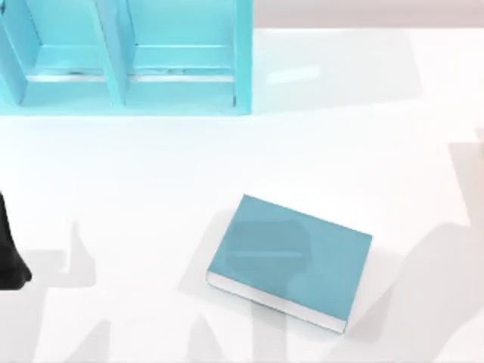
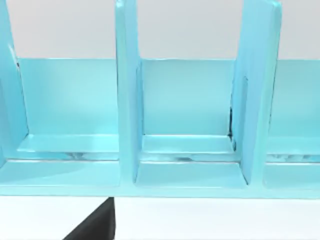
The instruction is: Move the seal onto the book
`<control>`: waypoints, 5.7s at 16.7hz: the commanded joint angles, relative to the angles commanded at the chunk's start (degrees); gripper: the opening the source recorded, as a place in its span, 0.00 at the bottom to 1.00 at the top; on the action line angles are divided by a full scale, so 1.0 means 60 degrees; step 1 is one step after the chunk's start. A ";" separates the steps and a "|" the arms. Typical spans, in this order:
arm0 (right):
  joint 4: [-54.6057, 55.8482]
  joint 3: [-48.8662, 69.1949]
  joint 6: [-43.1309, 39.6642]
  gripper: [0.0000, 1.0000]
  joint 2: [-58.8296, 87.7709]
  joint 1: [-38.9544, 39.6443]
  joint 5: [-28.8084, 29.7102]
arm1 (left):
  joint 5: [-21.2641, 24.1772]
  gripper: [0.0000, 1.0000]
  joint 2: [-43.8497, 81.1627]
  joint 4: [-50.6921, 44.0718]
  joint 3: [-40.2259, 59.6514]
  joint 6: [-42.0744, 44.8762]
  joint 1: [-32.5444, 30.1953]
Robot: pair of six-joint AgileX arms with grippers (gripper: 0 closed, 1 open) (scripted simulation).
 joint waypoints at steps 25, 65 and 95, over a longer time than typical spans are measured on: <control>-0.2599 0.2832 0.2998 0.00 -0.2284 0.1661 0.0534 | 0.0000 1.00 0.0000 0.0000 0.0000 0.0000 0.0000; -0.2927 0.3415 1.1164 0.00 0.0520 1.1090 0.0037 | 0.0000 1.00 0.0000 0.0000 0.0000 0.0000 0.0000; -0.3370 0.3835 1.1167 1.00 0.0495 1.1082 0.0035 | 0.0000 1.00 0.0000 0.0000 0.0000 0.0000 0.0000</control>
